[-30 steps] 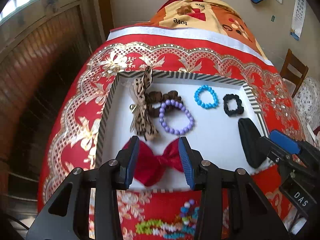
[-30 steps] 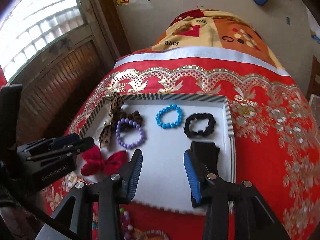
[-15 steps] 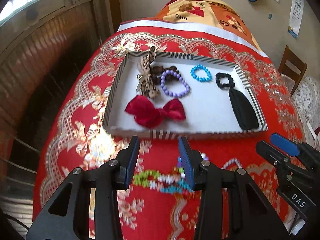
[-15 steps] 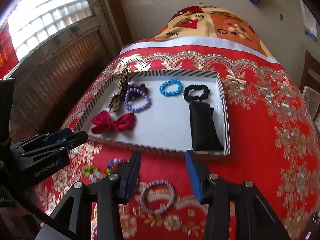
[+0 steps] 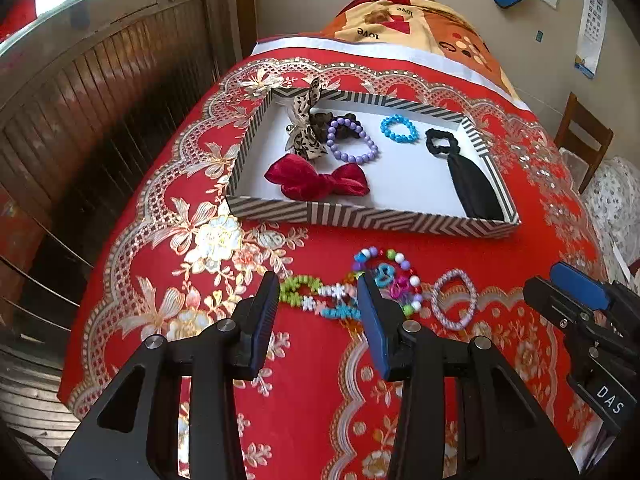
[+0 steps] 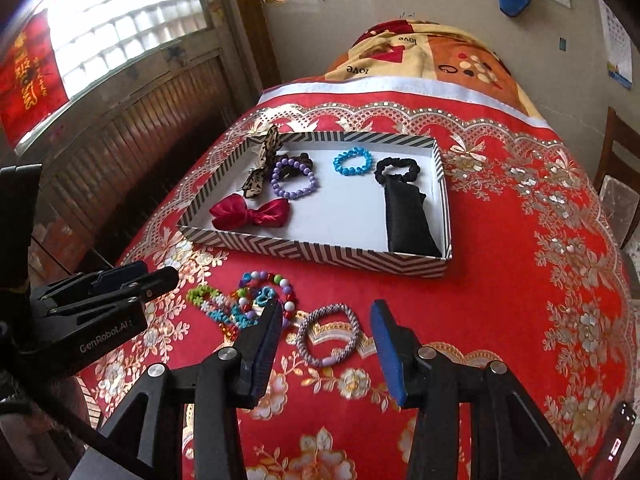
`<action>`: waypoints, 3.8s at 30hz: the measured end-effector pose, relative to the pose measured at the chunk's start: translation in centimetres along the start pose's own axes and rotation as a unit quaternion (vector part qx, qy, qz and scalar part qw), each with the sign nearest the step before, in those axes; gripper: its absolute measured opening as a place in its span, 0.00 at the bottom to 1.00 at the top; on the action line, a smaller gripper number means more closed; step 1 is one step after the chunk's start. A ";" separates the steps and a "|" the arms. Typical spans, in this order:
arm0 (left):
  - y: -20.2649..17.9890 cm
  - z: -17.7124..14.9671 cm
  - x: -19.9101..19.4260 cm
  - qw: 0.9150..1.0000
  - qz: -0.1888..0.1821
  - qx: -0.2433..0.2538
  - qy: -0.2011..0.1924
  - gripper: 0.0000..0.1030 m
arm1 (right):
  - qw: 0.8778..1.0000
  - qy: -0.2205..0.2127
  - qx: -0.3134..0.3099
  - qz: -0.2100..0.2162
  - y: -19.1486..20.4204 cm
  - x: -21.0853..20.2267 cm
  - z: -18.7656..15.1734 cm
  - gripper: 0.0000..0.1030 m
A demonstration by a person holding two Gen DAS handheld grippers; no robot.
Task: Organize jewelry
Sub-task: 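Withdraw both grippers from the box toward the remaining bracelets, then position both open grippers above the green flower and silver braided bracelets, then grasp the green flower bracelet with the left gripper while the right gripper grasps the silver braided bracelet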
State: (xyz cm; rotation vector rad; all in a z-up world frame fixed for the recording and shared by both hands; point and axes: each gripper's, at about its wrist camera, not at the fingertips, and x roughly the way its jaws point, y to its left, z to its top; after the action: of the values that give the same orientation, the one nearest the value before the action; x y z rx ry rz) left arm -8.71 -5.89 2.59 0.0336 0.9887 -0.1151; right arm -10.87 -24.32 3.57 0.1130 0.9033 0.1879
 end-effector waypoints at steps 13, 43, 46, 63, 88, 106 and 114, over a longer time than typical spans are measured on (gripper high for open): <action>-0.3 -1.1 -1.9 1.000 0.003 0.002 -0.014 0.39 | 1.000 -0.002 -0.006 -0.001 0.3 -1.6 -1.2 0.42; 0.0 -1.1 -0.5 1.000 0.017 -0.002 0.004 0.39 | 1.000 0.020 -0.001 0.006 -0.2 0.2 -1.2 0.42; -0.1 -1.0 -0.3 1.000 0.017 0.000 0.005 0.39 | 1.000 0.021 0.000 0.006 -0.2 0.3 -1.2 0.42; 0.2 -0.7 0.4 1.000 0.016 0.002 0.013 0.39 | 1.000 0.030 0.000 0.003 -0.2 1.2 -0.7 0.42; 5.8 -1.0 2.9 0.996 -0.035 -0.043 0.073 0.39 | 0.997 0.063 0.038 -0.012 -3.7 3.7 -1.7 0.42; 4.0 1.0 9.2 0.988 -0.068 0.030 0.134 0.39 | 0.998 0.069 0.001 -0.010 -2.9 8.2 -1.2 0.36; 3.2 1.6 10.4 0.989 -0.075 0.052 0.120 0.31 | 0.997 0.062 -0.035 -0.021 -2.5 9.7 -1.3 0.16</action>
State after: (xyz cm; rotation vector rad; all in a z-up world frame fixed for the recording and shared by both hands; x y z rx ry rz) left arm -1.36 -3.70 -5.25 0.0710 1.2255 -0.3063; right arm -5.75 -24.70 -5.10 0.0175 1.0201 0.1876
